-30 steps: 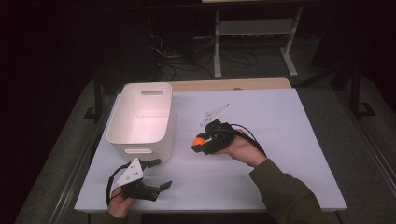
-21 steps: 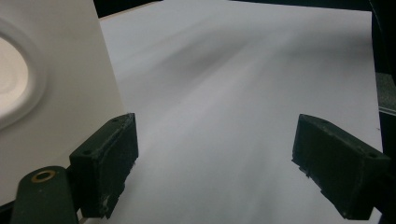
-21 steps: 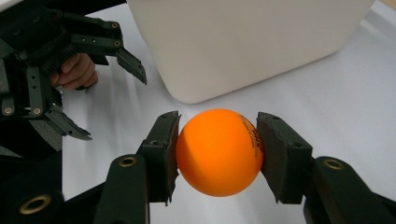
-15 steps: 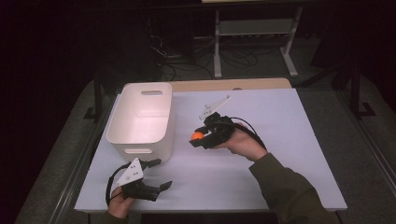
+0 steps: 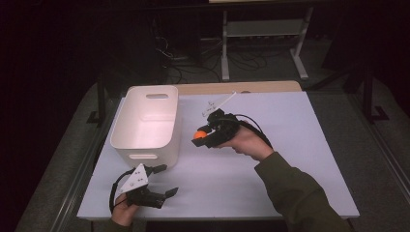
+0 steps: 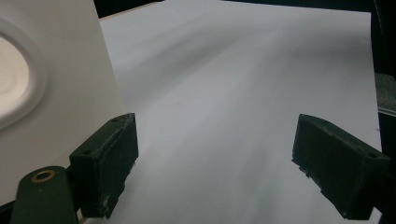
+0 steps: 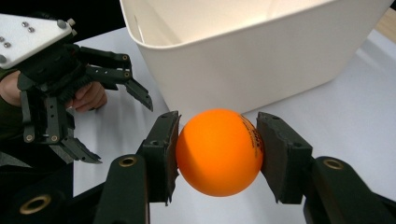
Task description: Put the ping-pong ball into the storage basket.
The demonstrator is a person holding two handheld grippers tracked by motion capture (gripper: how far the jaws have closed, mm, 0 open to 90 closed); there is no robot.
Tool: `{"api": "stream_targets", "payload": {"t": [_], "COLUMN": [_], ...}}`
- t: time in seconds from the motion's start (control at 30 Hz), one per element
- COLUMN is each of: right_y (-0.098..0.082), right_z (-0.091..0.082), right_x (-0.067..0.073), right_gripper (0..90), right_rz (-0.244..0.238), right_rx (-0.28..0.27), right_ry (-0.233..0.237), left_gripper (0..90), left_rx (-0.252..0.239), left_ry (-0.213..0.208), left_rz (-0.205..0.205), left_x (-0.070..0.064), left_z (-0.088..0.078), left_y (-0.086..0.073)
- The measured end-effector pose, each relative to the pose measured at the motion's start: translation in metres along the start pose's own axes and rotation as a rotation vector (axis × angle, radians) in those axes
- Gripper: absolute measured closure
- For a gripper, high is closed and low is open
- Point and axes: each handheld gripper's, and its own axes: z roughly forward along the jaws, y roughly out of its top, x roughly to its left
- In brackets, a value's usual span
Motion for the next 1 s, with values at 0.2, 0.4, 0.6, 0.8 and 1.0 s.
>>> {"api": "stream_targets", "payload": {"t": [0.2,0.4,0.6,0.8,1.0], "right_y": [0.009,0.019,0.029,0.040,0.050], "right_z": [-0.001,-0.001,0.002,0.005,0.008], "right_x": [0.000,0.000,0.000,0.001,0.001], "right_gripper": [49.6,49.6,49.6,49.5,49.6], "right_rz": [-0.003,-0.009,-0.017,-0.023,-0.036], "right_rx": [-0.006,-0.015,-0.022,-0.023,-0.028], "right_ry": [0.002,0.005,0.011,0.016,0.018], "left_gripper": [14.1,14.1,14.1,14.1,14.1], "left_rx": [0.002,-0.001,0.000,-0.001,-0.001], "left_ry": [-0.001,0.001,0.000,0.000,-0.001], "left_rz": [0.003,0.003,0.001,-0.001,0.000], "left_x": [0.000,0.000,0.000,0.000,0.000], "left_z": [0.000,0.000,0.000,0.000,0.000], "left_y": [0.000,0.000,0.000,0.000,0.000]}}
